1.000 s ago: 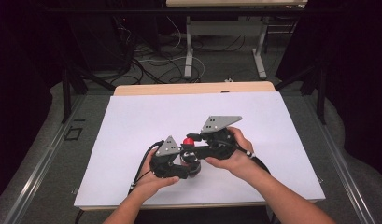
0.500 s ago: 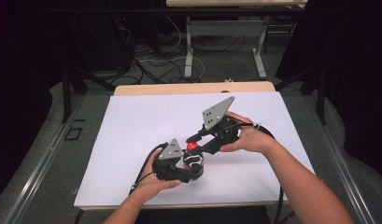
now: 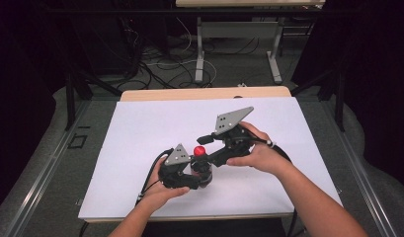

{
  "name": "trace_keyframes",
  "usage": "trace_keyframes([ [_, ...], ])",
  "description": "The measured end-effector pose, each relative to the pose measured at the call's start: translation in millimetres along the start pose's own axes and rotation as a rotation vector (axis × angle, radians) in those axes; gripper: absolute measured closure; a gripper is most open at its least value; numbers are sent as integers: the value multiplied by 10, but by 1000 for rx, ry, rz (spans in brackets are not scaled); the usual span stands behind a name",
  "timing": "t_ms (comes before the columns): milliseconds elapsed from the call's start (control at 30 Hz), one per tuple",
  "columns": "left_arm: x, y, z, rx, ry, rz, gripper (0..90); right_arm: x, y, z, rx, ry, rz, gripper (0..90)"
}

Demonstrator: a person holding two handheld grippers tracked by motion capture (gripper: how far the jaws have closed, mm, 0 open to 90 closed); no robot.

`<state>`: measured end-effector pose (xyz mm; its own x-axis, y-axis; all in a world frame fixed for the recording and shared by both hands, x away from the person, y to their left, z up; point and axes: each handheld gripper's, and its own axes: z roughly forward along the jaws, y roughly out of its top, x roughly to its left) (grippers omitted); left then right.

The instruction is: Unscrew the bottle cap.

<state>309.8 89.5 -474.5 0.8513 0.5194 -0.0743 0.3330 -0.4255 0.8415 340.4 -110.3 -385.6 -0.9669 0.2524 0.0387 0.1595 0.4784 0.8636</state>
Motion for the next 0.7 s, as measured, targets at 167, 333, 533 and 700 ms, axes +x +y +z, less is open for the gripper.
trace_keyframes([
  [167,1,7,-12,10,6,-15,298,249,-25,23,-55,-216,102,434],
  [333,-18,7,3,-1,25,-11,298,307,-64,89,-44,-279,177,487],
  [533,-42,10,13,7,41,-1,298,365,-69,153,-40,-333,233,566],
  [700,-42,13,9,7,40,-1,298,375,-67,139,-37,-349,225,606],
])
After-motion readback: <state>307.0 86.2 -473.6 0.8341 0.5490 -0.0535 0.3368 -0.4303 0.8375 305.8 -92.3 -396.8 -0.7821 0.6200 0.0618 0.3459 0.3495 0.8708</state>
